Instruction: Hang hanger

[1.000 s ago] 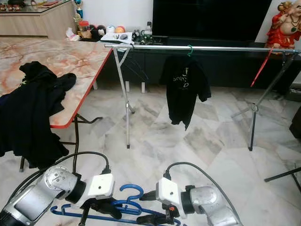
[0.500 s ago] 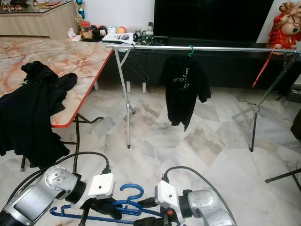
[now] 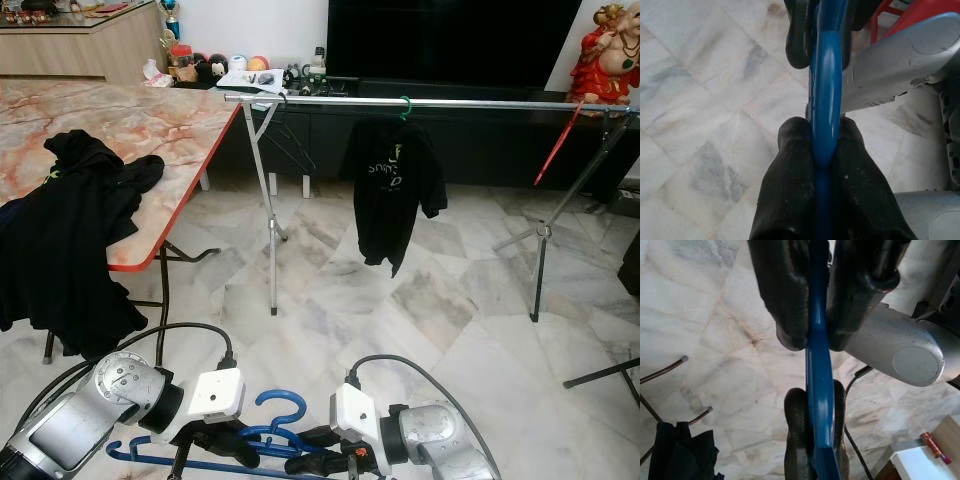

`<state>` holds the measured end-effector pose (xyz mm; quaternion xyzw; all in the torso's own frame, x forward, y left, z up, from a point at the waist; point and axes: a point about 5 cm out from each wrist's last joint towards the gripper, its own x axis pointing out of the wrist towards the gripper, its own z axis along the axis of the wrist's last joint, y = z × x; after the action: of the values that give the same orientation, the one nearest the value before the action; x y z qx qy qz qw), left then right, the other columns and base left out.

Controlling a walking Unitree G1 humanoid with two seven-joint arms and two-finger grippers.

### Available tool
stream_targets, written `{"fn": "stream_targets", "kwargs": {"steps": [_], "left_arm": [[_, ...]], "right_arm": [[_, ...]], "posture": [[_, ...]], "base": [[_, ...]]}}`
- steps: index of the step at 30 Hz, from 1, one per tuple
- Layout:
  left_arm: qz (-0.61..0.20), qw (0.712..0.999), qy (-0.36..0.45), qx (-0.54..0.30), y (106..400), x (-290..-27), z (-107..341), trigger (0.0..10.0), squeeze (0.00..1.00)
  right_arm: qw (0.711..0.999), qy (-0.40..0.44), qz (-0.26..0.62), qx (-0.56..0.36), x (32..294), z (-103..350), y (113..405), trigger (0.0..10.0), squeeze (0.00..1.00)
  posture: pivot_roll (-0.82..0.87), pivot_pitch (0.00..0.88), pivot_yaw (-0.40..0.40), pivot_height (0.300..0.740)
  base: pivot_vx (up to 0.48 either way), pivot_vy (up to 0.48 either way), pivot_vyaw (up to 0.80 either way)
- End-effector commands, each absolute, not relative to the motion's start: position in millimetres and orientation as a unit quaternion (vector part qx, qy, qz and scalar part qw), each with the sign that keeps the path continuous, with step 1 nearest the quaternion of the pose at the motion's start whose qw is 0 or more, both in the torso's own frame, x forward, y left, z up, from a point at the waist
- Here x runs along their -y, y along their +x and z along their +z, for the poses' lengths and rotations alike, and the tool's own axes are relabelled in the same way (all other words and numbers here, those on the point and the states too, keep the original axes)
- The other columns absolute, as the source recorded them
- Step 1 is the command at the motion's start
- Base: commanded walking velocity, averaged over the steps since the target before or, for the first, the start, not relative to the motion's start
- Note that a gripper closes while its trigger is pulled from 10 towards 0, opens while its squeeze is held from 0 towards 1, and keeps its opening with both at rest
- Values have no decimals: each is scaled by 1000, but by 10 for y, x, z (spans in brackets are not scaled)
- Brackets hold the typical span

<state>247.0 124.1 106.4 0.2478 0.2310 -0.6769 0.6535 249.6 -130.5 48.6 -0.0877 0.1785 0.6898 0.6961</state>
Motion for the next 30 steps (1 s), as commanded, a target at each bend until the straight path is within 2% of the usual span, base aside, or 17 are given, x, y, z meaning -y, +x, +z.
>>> {"fn": "stream_targets", "kwargs": {"steps": [1,23,24,25,30], "left_arm": [[-680,653,248,-221,2463,-1213,1112,10000,0],[-674,662,248,-213,2499,-1221,1144,10000,0],[-676,661,246,-214,2495,-1224,1145,10000,561],[-678,660,241,-215,2490,-1226,1147,10000,1000],[-680,663,232,-212,2487,-1239,1172,10000,1000]], "right_arm": [[694,-88,694,-174,1279,492,2502,0,0],[687,-92,697,-183,1273,431,2449,0,0],[687,-94,697,-184,1275,424,2447,0,0],[687,-97,696,-186,1278,415,2444,0,0],[679,-112,697,-201,1306,355,2406,0,0]], "posture": [[127,53,-39,740],[130,55,-41,740],[130,55,-41,740],[130,55,-41,740],[130,55,-41,740]], "base": [[0,0,0],[0,0,0],[0,0,0],[0,0,0],[0,0,0]]}}
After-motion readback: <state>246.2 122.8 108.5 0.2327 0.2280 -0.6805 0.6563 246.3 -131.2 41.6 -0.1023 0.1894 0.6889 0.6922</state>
